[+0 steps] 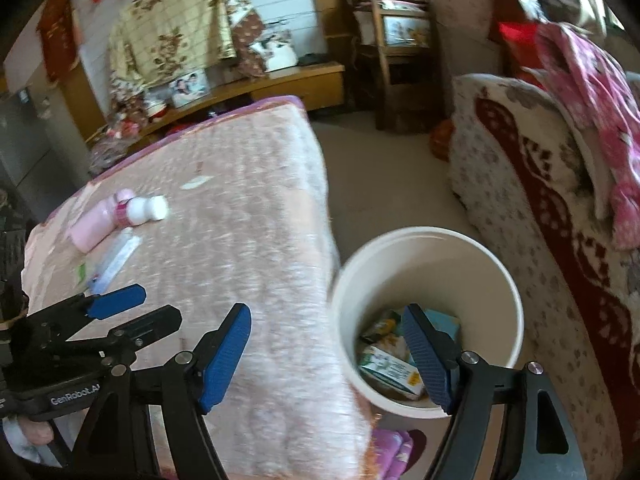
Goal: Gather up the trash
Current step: 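Move both grippers back toward the bed, then lower both open grippers toward the tissue packet and medicine box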
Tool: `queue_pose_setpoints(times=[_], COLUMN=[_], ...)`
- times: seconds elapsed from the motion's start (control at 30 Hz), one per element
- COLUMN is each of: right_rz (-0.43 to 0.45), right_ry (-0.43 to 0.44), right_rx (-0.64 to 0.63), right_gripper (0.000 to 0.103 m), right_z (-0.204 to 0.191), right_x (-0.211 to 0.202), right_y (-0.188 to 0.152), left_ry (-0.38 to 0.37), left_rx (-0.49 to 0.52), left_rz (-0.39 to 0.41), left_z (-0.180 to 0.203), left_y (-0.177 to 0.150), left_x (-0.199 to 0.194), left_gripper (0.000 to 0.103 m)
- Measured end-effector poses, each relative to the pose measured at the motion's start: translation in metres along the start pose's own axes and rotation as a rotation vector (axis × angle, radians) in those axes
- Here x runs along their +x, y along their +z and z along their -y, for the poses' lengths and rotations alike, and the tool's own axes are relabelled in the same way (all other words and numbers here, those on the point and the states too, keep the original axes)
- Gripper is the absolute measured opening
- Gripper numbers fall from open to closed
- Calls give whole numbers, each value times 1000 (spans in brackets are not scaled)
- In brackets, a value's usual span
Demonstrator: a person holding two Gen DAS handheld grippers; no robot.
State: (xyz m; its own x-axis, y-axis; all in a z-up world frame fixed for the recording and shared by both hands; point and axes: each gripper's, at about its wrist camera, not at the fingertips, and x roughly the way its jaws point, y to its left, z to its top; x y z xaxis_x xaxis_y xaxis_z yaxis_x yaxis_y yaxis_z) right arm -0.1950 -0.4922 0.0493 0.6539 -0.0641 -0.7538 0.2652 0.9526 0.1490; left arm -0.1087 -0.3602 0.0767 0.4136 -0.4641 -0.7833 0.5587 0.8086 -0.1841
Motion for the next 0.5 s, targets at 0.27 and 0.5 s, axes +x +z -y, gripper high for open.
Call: queue_pose_setpoints(times=[0.27,0.5], right_rz=[-70,-118], right_ry=[77,127], right_rx=[-75,-133], right_gripper=[76,76], right_z=[-59,-105], right_x=[30,51], right_y=[-5,-11], left_ry=[110,207], left_rx=[-96,-195], left_rz=[2,-1], left_z=[-84,-158], left_y=[-18,-37], left_x=[-26,-43], left_gripper=[65,65])
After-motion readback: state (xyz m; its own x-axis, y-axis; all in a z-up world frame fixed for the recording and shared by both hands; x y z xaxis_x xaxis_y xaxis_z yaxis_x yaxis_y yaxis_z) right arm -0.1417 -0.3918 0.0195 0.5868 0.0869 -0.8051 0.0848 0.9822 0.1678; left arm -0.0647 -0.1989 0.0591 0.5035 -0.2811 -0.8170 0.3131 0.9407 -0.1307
